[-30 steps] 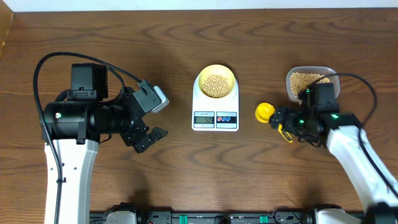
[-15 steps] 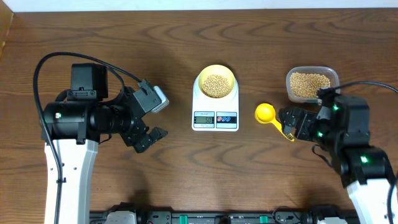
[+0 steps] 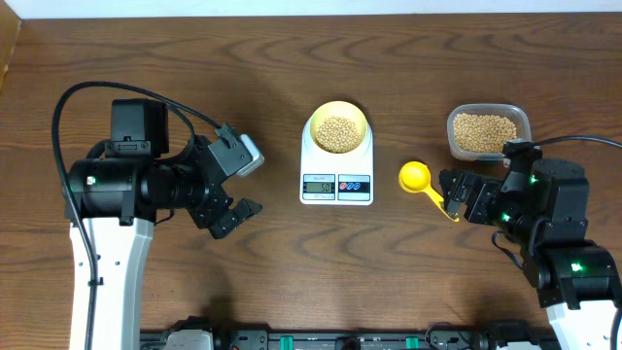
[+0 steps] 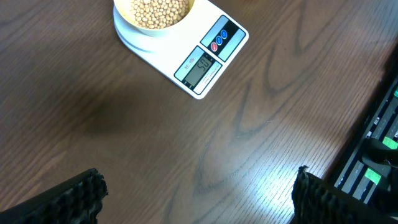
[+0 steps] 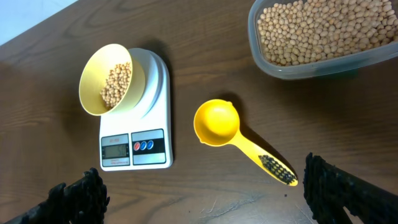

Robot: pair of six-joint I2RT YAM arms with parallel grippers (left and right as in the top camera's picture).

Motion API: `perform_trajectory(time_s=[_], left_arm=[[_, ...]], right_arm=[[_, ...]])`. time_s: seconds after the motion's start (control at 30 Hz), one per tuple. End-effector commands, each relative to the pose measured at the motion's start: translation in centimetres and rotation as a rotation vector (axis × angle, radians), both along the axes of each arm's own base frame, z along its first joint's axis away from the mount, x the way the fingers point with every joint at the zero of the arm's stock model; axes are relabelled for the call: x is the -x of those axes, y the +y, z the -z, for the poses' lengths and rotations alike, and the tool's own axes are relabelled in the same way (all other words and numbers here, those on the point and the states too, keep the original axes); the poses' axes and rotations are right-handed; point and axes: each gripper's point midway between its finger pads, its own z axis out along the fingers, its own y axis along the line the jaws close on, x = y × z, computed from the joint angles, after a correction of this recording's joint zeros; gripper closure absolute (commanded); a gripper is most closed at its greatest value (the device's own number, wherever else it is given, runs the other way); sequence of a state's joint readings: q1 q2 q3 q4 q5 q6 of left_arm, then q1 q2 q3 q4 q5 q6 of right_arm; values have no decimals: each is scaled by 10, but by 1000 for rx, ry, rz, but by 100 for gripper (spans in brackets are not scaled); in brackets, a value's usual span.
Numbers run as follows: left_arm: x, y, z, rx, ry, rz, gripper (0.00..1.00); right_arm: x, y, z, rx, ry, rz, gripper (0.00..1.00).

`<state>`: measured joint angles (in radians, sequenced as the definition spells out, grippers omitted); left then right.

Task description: Scoop item into bowl and weigh 50g on scale

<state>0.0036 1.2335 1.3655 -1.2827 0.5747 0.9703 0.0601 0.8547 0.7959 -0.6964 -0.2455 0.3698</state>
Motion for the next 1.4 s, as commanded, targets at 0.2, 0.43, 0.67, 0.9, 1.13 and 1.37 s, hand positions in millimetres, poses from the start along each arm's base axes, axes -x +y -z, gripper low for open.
perform_trajectory(time_s=[0.2,0.43,0.67,0.9,1.13,1.37], left_arm=[[2,-2,-1,11,-6,19,2],[2,-2,-1,11,-6,19,2],[2,-2,-1,11,-6,19,2],[2,-2,-1,11,-6,19,2],[2,-2,-1,11,-6,19,2],[2,-2,-1,11,-6,19,2]], right_arm=[[5,-3,4,22,22,-3,1],[12,-3,9,24,55,-4,1],[12,-3,8,52,38,-34,1],[22,-4,-17,112,-95,-87,1],[44,-18,-35,161,-197,-22,1],[66,-19,-29,155,-306,-12,1]])
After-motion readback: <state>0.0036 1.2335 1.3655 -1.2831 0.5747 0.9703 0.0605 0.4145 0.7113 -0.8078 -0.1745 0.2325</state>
